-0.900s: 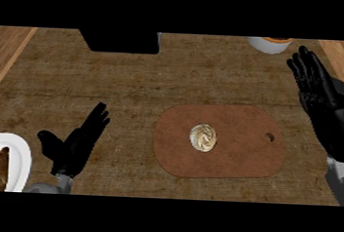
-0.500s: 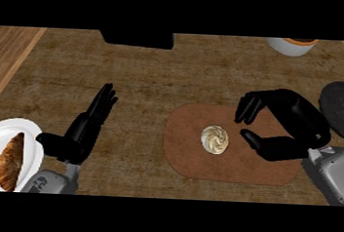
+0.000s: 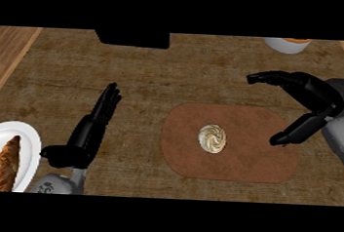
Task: Pick the cupcake from the cutting board and place it in the pan
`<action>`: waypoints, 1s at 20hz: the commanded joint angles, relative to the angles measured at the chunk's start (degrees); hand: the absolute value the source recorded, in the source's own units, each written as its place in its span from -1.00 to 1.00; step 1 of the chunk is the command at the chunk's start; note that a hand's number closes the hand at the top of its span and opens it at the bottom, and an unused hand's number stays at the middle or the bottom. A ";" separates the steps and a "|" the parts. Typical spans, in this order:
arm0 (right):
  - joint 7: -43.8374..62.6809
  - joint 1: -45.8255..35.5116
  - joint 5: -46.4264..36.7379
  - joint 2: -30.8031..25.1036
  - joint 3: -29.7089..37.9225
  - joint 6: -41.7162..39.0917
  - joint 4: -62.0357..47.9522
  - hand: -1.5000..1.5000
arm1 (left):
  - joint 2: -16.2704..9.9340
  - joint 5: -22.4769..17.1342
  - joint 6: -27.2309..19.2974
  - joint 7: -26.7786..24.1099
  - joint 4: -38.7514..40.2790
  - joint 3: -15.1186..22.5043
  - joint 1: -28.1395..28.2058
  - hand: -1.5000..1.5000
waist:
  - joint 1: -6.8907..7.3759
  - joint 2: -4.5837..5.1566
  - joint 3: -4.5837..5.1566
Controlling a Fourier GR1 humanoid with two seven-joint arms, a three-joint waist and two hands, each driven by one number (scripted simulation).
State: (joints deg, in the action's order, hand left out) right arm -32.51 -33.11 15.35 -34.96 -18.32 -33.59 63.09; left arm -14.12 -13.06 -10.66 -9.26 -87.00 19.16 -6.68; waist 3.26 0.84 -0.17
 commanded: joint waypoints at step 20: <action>-0.97 -14.00 -41.42 6.94 -26.00 7.73 -0.79 -1.00 | 0.80 1.82 0.12 -0.59 -2.24 -1.59 5.10 0.00 | -2.86 -0.89 0.19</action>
State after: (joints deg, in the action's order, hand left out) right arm -33.69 -48.03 -20.00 -28.74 -41.35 -27.37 59.88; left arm -13.18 -10.94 -11.54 -8.30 -89.58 18.42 -3.26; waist 1.16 0.13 0.00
